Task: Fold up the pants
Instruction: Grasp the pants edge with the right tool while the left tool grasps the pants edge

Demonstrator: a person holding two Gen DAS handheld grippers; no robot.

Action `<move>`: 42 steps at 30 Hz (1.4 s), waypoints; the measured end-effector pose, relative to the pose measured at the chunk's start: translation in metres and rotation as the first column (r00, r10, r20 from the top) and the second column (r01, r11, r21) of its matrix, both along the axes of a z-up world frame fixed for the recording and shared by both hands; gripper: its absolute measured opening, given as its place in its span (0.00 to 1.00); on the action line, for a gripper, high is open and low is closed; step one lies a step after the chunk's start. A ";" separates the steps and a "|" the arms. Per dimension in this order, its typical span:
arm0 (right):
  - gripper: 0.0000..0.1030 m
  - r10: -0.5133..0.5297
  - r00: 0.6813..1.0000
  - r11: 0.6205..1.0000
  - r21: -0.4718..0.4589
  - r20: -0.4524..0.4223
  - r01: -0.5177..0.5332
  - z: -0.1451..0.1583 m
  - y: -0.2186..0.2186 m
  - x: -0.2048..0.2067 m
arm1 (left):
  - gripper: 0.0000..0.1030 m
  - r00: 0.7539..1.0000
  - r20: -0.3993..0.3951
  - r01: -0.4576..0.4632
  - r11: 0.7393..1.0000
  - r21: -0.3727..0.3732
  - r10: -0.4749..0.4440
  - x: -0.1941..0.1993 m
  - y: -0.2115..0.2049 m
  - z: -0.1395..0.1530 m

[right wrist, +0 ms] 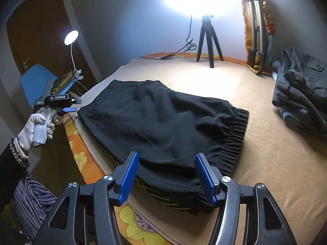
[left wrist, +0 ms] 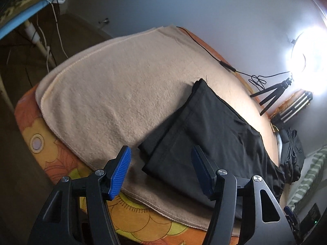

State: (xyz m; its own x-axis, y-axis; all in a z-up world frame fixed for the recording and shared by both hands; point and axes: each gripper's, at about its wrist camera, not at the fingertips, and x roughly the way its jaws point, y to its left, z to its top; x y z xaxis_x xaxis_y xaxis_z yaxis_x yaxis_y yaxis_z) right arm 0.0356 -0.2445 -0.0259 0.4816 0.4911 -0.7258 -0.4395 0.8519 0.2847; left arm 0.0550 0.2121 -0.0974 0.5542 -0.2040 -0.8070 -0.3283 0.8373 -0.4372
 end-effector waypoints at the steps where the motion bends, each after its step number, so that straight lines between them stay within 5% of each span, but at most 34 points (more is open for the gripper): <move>1: 0.59 0.006 1.000 1.000 -0.001 -0.003 -0.007 -0.001 0.002 0.000 | 0.59 1.000 -0.006 0.006 1.000 0.002 -0.006 0.002 -0.002 -0.003; 4: 0.59 0.017 1.000 1.000 0.000 -0.011 -0.017 -0.002 0.008 0.001 | 0.59 1.000 -0.025 0.005 1.000 -0.017 -0.006 0.007 -0.006 -0.011; 10: 0.59 0.025 0.999 0.999 0.025 -0.022 -0.025 0.001 0.017 0.004 | 0.56 1.000 0.014 0.009 0.997 0.077 -0.010 0.014 -0.018 -0.011; 14: 0.59 0.039 0.999 0.998 0.042 -0.018 -0.038 0.010 0.028 0.010 | 0.06 0.998 0.043 0.036 0.995 0.092 -0.040 0.019 -0.024 -0.014; 24: 0.72 0.116 0.988 0.981 0.165 -0.099 -0.098 0.038 0.100 0.078 | 0.06 0.976 0.199 0.079 0.995 0.066 -0.091 0.001 -0.032 0.016; 30: 0.73 0.169 0.954 0.957 0.274 -0.248 -0.098 0.030 0.176 0.151 | 0.05 0.967 0.222 0.110 0.991 0.083 -0.126 0.003 -0.039 0.020; 42: 0.73 0.224 0.855 0.973 0.160 -0.468 -0.167 -0.029 0.344 0.222 | 0.06 0.951 0.249 0.171 0.982 0.081 -0.186 0.006 -0.056 0.027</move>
